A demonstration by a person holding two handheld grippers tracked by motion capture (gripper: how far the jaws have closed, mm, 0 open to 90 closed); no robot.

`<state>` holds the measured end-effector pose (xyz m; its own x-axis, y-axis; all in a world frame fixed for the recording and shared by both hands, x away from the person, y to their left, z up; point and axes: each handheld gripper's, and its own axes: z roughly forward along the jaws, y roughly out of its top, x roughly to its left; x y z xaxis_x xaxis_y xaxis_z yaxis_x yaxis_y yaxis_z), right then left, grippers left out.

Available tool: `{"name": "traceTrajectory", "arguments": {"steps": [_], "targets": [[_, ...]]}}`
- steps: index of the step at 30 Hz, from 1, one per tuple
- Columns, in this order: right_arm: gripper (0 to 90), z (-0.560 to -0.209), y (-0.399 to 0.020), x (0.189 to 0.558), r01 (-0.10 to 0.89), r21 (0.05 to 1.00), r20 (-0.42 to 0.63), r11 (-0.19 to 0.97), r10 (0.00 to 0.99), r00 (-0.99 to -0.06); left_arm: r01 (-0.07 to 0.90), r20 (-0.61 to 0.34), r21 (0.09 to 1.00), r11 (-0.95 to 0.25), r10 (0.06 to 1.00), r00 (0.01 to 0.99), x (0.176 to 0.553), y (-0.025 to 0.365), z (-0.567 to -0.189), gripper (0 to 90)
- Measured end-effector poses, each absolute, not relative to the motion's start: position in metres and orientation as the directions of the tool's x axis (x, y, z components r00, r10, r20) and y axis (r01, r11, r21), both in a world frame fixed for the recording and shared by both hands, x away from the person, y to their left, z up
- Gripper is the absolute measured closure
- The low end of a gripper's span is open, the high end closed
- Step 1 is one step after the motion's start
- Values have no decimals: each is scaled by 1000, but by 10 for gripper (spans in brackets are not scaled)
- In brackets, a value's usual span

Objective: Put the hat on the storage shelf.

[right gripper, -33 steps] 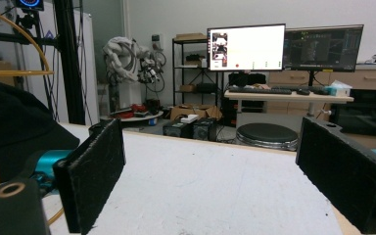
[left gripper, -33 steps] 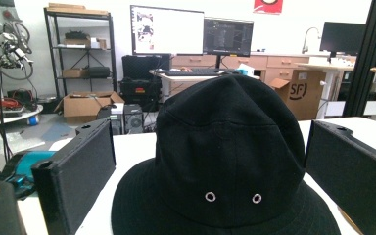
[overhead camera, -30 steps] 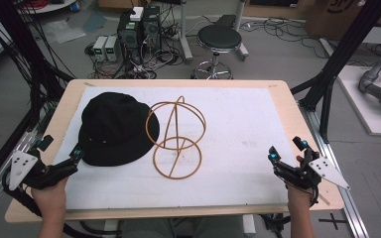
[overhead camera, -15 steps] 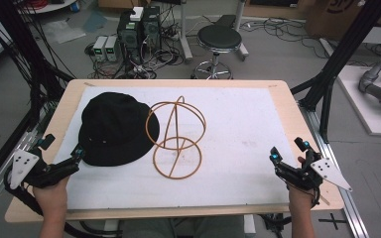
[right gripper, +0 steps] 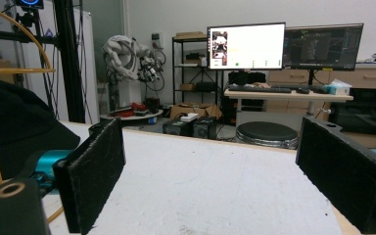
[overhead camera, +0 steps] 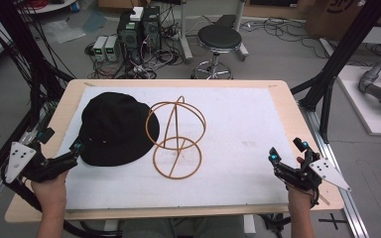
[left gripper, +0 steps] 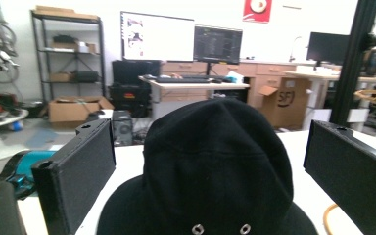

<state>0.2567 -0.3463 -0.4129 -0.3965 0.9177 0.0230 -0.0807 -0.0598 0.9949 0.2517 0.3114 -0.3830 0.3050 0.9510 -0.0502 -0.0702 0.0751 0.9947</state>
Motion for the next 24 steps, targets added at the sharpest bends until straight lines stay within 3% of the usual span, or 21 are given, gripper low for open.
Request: {"name": "traceTrajectory", "arguments": {"steps": [3,14,24], "targets": [[108,-413,-347,256,-79,995,30,-66,920,-392,-48,-57,996,79,934,354,261,310,-377,55],[108,-413,-349,258,-77,994,41,-77,921,-388,-17,-13,1000,22,918,397,289,307,-358,55],[108,-413,-348,259,-80,994,35,-72,919,-392,27,-31,999,21,897,440,315,302,-352,74]]}}
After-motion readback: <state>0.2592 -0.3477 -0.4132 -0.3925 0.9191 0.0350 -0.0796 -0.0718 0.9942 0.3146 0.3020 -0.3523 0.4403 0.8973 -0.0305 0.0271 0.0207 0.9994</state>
